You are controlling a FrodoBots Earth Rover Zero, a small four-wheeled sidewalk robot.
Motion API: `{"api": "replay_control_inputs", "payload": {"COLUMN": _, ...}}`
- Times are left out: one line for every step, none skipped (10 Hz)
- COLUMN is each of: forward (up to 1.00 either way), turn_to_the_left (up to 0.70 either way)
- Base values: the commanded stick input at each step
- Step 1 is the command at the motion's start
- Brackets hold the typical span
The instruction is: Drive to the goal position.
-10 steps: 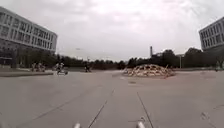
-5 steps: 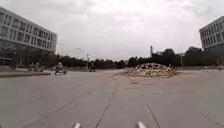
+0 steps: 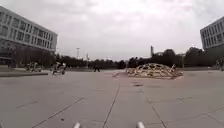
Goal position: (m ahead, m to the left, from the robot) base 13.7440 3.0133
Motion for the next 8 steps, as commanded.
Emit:
{"api": "replay_control_inputs", "payload": {"forward": 0.85, "turn_to_the_left": 0.0}}
{"api": "replay_control_inputs", "payload": {"forward": 0.85, "turn_to_the_left": 0.0}}
{"api": "replay_control_inputs", "payload": {"forward": 0.85, "turn_to_the_left": 0.0}}
{"api": "replay_control_inputs", "payload": {"forward": 0.85, "turn_to_the_left": 0.0}}
{"api": "replay_control_inputs", "payload": {"forward": 0.85, "turn_to_the_left": 0.0}}
{"api": "replay_control_inputs", "payload": {"forward": 0.85, "turn_to_the_left": 0.0}}
{"api": "replay_control_inputs", "payload": {"forward": 0.85, "turn_to_the_left": 0.0}}
{"api": "replay_control_inputs", "payload": {"forward": 0.85, "turn_to_the_left": 0.0}}
